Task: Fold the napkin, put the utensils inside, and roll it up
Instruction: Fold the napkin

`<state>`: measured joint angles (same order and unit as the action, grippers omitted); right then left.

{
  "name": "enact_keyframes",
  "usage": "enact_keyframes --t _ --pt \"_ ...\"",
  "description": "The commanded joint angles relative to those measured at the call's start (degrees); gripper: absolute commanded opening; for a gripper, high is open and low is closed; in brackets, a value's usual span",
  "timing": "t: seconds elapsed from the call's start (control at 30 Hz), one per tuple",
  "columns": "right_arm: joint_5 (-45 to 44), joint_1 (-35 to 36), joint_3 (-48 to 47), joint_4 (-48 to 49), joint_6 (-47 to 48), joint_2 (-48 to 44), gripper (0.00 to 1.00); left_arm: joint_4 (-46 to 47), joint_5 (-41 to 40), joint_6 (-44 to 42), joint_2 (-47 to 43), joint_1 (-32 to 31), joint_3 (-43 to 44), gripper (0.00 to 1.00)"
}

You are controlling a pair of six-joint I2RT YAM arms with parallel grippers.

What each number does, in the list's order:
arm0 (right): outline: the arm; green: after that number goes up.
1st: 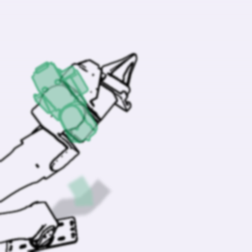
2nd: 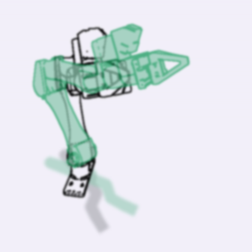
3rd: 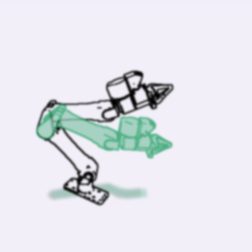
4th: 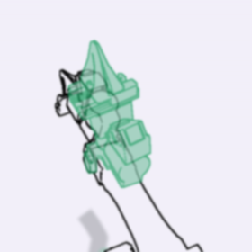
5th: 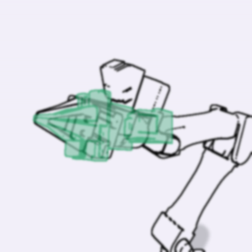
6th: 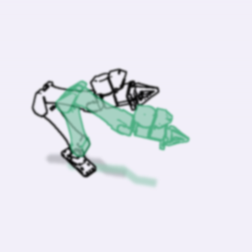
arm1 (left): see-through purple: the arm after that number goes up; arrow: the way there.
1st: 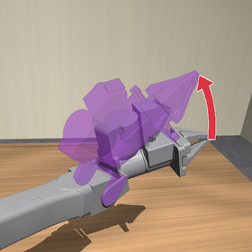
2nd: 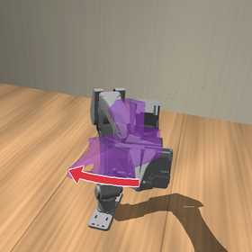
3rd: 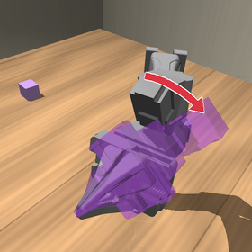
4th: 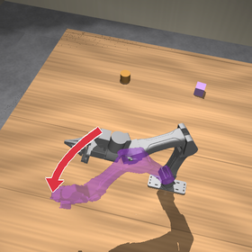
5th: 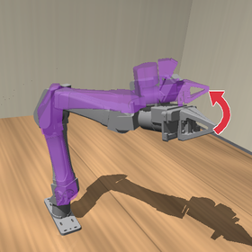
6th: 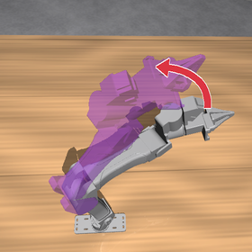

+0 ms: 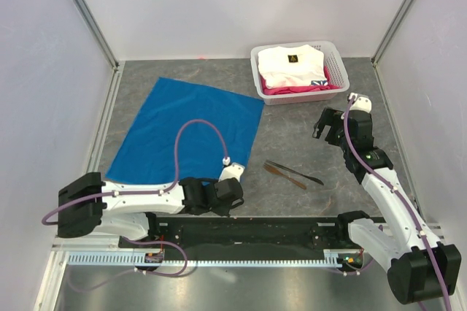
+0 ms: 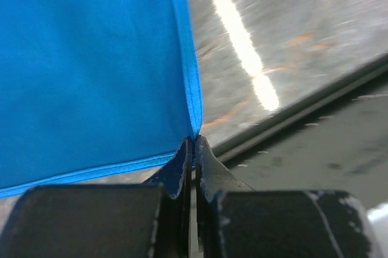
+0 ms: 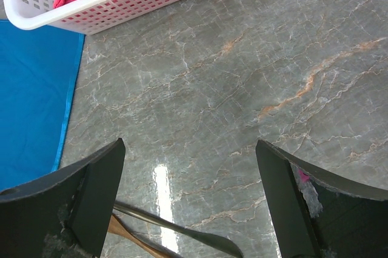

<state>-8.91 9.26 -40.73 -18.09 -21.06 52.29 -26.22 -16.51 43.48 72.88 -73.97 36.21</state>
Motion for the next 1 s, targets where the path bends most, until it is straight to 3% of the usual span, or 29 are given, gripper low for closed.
enact_keyframes --t 0.0,0.23,0.47,0.7,0.97 --pt "-0.59 0.06 -0.84 0.07 0.14 -0.70 0.98 -3.48 -1.58 -3.66 -2.04 2.32 8.69 0.02" --pt "-0.41 0.06 -0.84 -0.19 0.14 -1.23 0.98 -4.64 0.08 -11.39 -5.12 19.73 11.95 0.02" --pt "-0.23 0.06 -0.84 -0.19 0.23 -0.97 0.98 1.07 -0.28 -19.13 1.29 36.08 18.10 0.02" --pt "-0.15 0.06 -1.89 -0.63 0.23 -0.09 0.98 1.35 5.87 -27.66 20.15 52.15 33.74 0.02" --pt "1.96 0.06 -5.50 -2.39 -0.56 1.67 0.98 -2.52 8.69 -35.39 35.57 60.17 50.09 0.02"
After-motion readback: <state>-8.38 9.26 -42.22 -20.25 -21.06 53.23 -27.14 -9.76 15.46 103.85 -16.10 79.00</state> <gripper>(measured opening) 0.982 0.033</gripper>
